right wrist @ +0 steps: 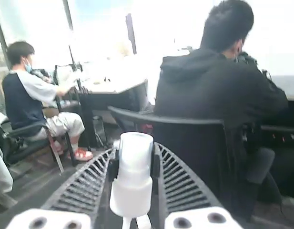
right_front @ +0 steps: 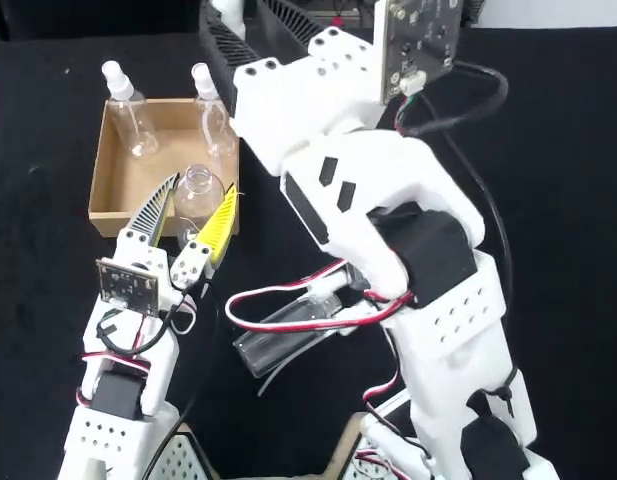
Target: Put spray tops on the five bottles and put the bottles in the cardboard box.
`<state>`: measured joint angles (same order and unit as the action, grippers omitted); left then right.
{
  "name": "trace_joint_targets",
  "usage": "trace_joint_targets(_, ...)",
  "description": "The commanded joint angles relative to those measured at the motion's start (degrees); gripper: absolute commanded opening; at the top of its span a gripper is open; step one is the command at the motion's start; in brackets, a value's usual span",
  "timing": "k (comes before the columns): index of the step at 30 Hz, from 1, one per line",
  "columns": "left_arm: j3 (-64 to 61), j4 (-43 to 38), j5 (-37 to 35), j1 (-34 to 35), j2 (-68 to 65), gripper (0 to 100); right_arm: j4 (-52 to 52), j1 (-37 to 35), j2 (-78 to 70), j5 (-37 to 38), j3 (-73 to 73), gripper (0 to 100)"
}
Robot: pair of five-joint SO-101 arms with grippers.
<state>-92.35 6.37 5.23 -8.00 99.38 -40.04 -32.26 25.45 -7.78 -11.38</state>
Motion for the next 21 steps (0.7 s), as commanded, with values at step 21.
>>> trace_joint_targets(21, 1.5, -1.5, -0.1, -3.7, 0.7, 12, 8.3, -2.6, 2.4, 0.7, 6.9, 1.8)
